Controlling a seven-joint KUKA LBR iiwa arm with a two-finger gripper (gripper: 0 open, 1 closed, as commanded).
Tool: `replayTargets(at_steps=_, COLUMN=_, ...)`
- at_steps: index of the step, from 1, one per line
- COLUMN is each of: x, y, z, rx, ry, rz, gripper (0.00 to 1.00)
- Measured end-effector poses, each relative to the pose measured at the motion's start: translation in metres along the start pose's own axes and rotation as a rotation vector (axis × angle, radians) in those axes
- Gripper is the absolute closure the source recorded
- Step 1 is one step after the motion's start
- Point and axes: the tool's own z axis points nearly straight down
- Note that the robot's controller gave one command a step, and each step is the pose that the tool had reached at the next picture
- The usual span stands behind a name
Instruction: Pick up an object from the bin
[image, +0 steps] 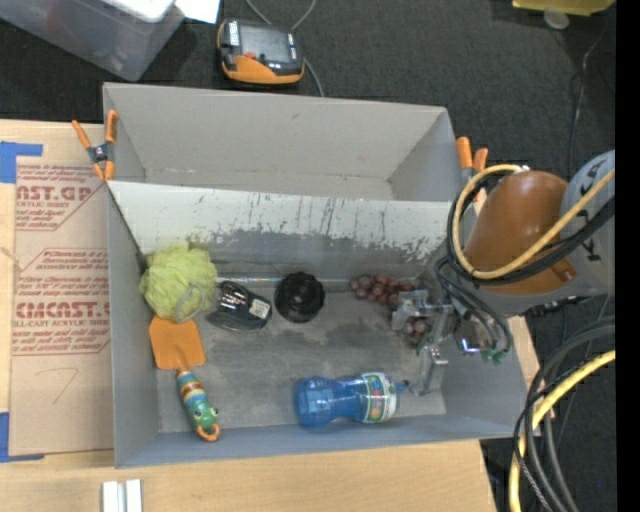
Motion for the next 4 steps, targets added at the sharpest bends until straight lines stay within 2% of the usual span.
replayTargets(at_steps=1, x=-0.002, y=0.000, z=-0.004, rx=0.001, ry=-0.008, rz=-0.002, gripper=0.00)
replayTargets(at_steps=2, x=0.022, y=0.074, z=0.072, rx=0.000, ry=-0.021, rz=-0.107, gripper=0.00)
replayTargets(at_steps=3, x=0.017, y=0.081, z=0.018, rx=0.005, ry=-0.019, rz=-0.128, gripper=0.00)
replayTargets(at_steps=4, x=0.025, y=0.142, z=0.044, rx=0.000, ry=-0.010, rz=-0.084, gripper=0.00)
